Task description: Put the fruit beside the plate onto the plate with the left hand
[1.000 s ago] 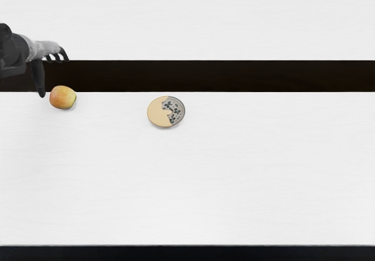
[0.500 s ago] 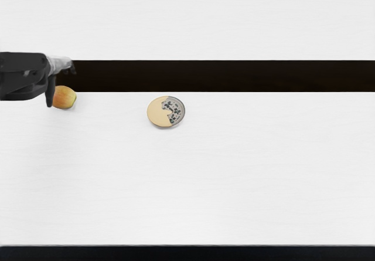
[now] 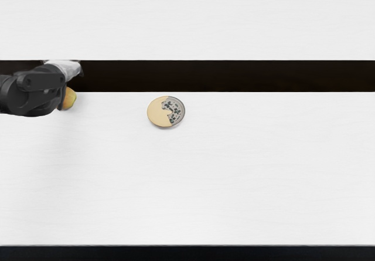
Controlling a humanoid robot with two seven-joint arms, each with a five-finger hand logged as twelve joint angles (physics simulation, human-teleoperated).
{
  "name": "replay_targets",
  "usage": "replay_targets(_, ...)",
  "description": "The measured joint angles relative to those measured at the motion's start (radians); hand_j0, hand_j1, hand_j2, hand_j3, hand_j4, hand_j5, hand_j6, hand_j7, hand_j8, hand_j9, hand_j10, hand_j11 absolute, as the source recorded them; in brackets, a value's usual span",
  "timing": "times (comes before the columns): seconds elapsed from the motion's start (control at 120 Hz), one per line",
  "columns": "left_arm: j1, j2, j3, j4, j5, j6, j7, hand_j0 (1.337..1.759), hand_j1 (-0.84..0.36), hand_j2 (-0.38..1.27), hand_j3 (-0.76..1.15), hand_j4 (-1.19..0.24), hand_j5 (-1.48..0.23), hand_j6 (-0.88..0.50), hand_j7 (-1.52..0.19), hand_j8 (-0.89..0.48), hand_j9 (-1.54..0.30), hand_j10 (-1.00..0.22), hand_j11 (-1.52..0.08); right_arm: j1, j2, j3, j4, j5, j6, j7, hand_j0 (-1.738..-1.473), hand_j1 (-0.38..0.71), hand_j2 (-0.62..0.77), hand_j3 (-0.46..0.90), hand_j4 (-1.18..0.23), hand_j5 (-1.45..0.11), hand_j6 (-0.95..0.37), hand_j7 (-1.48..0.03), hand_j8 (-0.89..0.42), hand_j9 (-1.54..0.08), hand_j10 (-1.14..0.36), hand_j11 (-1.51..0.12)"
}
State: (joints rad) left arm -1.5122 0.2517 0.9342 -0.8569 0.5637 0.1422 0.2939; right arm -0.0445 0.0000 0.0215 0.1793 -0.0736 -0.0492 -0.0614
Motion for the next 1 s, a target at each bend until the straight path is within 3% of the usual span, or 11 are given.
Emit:
replay_targets(0.617, 0.070, -0.032, 0.001, 0.065, -0.013, 0.002, -0.008, 1.658, -0.05, 0.07, 0.00, -0.34, -0.42, -0.33, -0.43, -0.33, -0.43, -0.33, -0.43, 0.000, 0.000, 0.000, 0.000, 0.000, 0.000, 0.000, -1.658, -0.32, -0.01, 0.00, -0.03, -0.03, -0.03, -0.03, -0.03, -0.03, -0.03, -0.03)
replay_targets(0.625, 0.072, -0.034, 0.002, 0.066, -0.012, 0.003, -0.008, 1.658, -0.05, 0.07, 0.00, -0.28, -0.51, -0.32, -0.47, -0.34, -0.44, -0.33, -0.44, 0.000, 0.000, 0.000, 0.000, 0.000, 0.000, 0.000, -1.658, -0.32, -0.01, 0.00, -0.03, -0.03, -0.03, -0.03, -0.03, -0.03, -0.03, -0.03)
replay_targets(0.658, 0.075, -0.035, 0.002, 0.069, -0.012, 0.003, -0.007, 1.653, -0.06, 0.07, 0.02, -0.26, -0.54, -0.27, -0.56, -0.34, -0.44, -0.34, -0.44, 0.000, 0.000, 0.000, 0.000, 0.000, 0.000, 0.000, -1.658, -0.32, -0.01, 0.00, -0.03, -0.03, -0.03, -0.03, -0.03, -0.03, -0.03, -0.03)
replay_targets(0.758, 0.076, -0.037, 0.002, 0.074, -0.012, 0.002, -0.008, 1.652, -0.09, 0.11, 0.11, -0.24, -0.59, -0.28, -0.56, -0.37, -0.48, -0.37, -0.48, 0.000, 0.000, 0.000, 0.000, 0.000, 0.000, 0.000, -1.658, -0.32, -0.01, 0.00, -0.03, -0.03, -0.03, -0.03, -0.03, -0.03, -0.03, -0.03)
replay_targets(0.792, 0.079, -0.037, 0.002, 0.075, -0.010, 0.003, -0.009, 1.654, -0.11, 0.08, 0.25, -0.18, -0.69, -0.22, -0.65, -0.39, -0.50, -0.39, -0.50, 0.000, 0.000, 0.000, 0.000, 0.000, 0.000, 0.000, -1.658, -0.32, -0.01, 0.00, -0.03, -0.03, -0.03, -0.03, -0.03, -0.03, -0.03, -0.03)
replay_targets(0.908, 0.078, -0.034, 0.001, 0.075, -0.009, -0.004, -0.012, 1.650, -0.17, 0.13, 0.34, -0.16, -0.71, -0.20, -0.66, -0.44, -0.59, -0.45, -0.59, 0.000, 0.000, 0.000, 0.000, 0.000, 0.000, 0.000, -1.658, -0.32, -0.01, 0.00, -0.03, -0.03, -0.03, -0.03, -0.03, -0.03, -0.03, -0.03)
replay_targets(0.917, 0.077, -0.034, 0.006, 0.076, -0.018, -0.004, -0.017, 1.652, -0.18, 0.15, 0.34, -0.08, -0.85, -0.18, -0.69, -0.45, -0.59, -0.45, -0.59, 0.000, 0.000, 0.000, 0.000, 0.000, 0.000, 0.000, -1.658, -0.32, -0.01, 0.00, -0.03, -0.03, -0.03, -0.03, -0.03, -0.03, -0.03, -0.03)
replay_targets(1.0, 0.075, -0.026, 0.004, 0.074, -0.014, -0.010, -0.014, 1.651, -0.21, 0.14, 0.25, -0.22, -0.78, -0.24, -0.62, -0.45, -0.63, -0.47, -0.63, 0.000, 0.000, 0.000, 0.000, 0.000, 0.000, 0.000, -1.658, -0.32, -0.01, 0.00, -0.03, -0.03, -0.03, -0.03, -0.03, -0.03, -0.03, -0.03)
